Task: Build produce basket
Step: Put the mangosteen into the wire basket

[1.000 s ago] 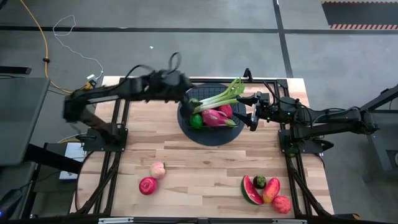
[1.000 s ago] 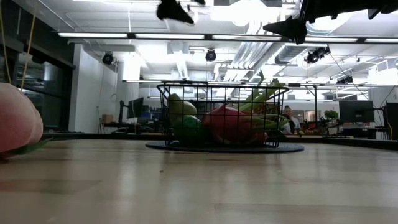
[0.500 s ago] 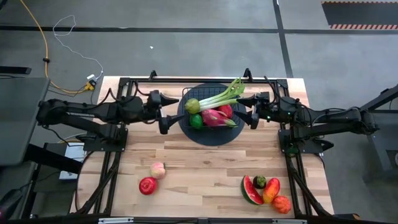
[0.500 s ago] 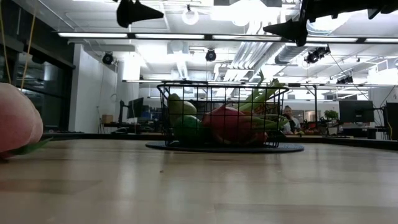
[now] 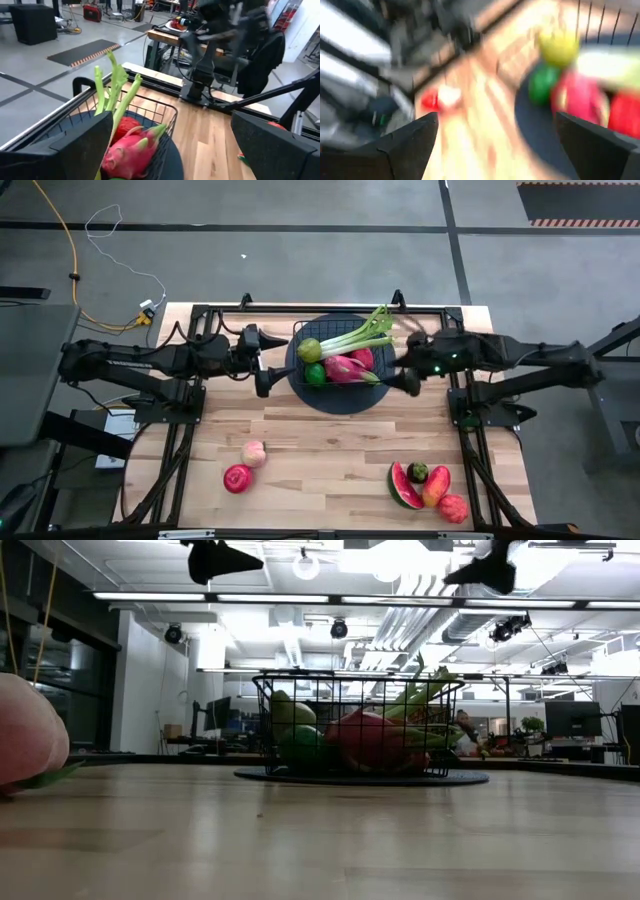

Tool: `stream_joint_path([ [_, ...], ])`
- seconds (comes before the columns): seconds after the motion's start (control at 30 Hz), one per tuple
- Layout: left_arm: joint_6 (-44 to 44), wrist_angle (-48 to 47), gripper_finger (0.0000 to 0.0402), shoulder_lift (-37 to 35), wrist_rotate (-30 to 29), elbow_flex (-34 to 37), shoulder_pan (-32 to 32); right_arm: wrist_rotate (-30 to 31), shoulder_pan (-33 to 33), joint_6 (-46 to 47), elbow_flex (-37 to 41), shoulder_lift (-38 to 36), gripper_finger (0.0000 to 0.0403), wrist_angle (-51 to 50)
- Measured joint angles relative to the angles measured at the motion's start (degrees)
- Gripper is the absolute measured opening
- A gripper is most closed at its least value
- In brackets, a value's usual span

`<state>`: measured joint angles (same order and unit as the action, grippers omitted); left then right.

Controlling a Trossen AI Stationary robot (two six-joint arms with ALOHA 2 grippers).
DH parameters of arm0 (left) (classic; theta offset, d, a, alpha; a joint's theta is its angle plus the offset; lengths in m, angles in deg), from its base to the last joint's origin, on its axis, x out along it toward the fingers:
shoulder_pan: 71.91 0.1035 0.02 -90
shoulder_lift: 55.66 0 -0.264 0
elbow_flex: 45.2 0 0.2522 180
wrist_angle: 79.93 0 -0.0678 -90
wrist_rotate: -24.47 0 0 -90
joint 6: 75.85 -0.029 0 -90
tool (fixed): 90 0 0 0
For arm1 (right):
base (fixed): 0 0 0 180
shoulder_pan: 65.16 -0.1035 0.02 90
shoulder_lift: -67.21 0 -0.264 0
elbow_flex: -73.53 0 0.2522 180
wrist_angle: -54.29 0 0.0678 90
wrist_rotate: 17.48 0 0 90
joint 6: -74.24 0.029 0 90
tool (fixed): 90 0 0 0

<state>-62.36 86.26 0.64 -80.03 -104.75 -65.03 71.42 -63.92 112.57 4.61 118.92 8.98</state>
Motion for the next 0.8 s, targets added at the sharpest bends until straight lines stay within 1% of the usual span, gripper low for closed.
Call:
stream_joint_path([
  [0.07, -0.04, -0.05, 0.0392, 0.02, 0.00, 0.01, 0.28, -2.76, -2.82, 4.84, -4.27, 3.05, 0.0385, -9.60],
  [0.13, -0.19, -0.08, 0.0392, 0.02, -0.04, 0.01, 0.43, -4.50, -6.72, 10.27, -6.80, 6.10, 0.0385, -16.57],
  [0.27, -0.18, -0.11, 0.0392, 0.02, -0.04, 0.01, 1.11, -7.65, -16.46, 22.39, -8.15, 10.96, 0.0385, -22.92],
  [0.33, -0.19, -0.12, 0.0392, 0.02, -0.04, -0.01, 1.49, -9.46, -21.83, 30.09, -7.72, 13.25, 0.0385, -24.06],
  [0.43, -0.19, -0.12, 0.0392, 0.02, -0.04, -0.01, 2.09, -9.90, -29.59, 41.56, -7.01, 16.71, 0.0385, -24.49],
  [0.57, -0.36, -0.14, 0.0392, 0.04, -0.03, -0.01, 2.18, -9.83, -36.90, 55.58, -5.85, 21.74, 0.0385, -24.66],
  [0.67, -1.68, -0.14, 0.0392, 0.04, 0.23, -0.01, 2.16, -9.66, -39.85, 62.52, -5.76, 25.98, 0.0385, -25.82],
  [0.8, -1.72, -0.15, 0.0392, 0.07, 1.47, -0.01, 2.16, -9.51, -40.83, 65.83, -5.76, 31.41, 0.0385, -26.22],
])
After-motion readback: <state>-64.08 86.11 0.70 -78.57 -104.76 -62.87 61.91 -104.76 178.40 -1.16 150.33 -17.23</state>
